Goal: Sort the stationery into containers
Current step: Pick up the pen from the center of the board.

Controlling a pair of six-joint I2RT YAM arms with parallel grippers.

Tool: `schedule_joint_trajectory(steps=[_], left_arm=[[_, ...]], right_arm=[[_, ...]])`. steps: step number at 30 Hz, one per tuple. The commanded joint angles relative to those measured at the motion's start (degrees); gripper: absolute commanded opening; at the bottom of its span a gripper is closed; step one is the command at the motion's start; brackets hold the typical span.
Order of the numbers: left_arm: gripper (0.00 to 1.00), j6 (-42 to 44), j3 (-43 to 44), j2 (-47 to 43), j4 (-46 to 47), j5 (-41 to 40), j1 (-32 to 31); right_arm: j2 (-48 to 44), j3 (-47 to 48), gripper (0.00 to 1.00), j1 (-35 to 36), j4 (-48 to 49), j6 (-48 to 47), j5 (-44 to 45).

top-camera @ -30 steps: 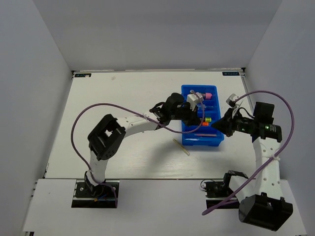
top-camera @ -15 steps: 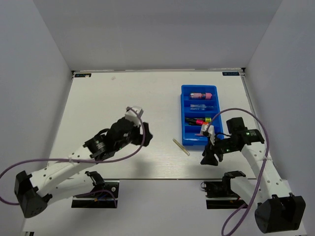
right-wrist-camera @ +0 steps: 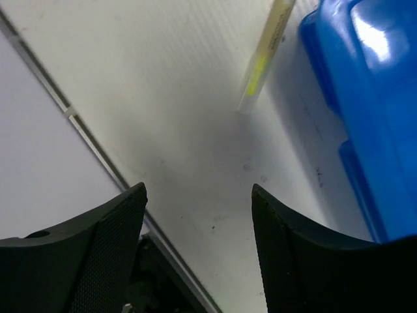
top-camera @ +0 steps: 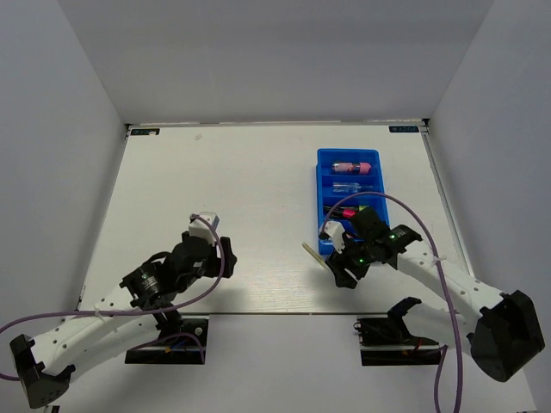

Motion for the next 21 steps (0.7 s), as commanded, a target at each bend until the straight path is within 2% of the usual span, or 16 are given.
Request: schedule_joint_trajectory(steps=[1, 11, 15, 21], left_arm=[[0.84, -0.81, -0.42, -0.25, -1.79, -1.99, -0.17], [0.84, -0.72, -1.65, -0.43, -0.65, -1.99, -0.26], [0.84, -0.64, -2.0, -1.21, -0.65, -2.25, -0.26], [0.84, -0.72, -3.49, -3.15, -0.56, -2.6, -0.26]], right_arm=[[1.5, -0.55, 0.69, 3.78, 8.87, 8.35, 9.9], [8.62, -1.7, 0.69, 10.12, 17.4, 14.24, 13.01], [11.79, -1.61, 0.64, 11.44, 18.98, 15.21, 13.97], [11.88, -3.54, 0.54, 12.76, 23.46, 15.12, 16.69]])
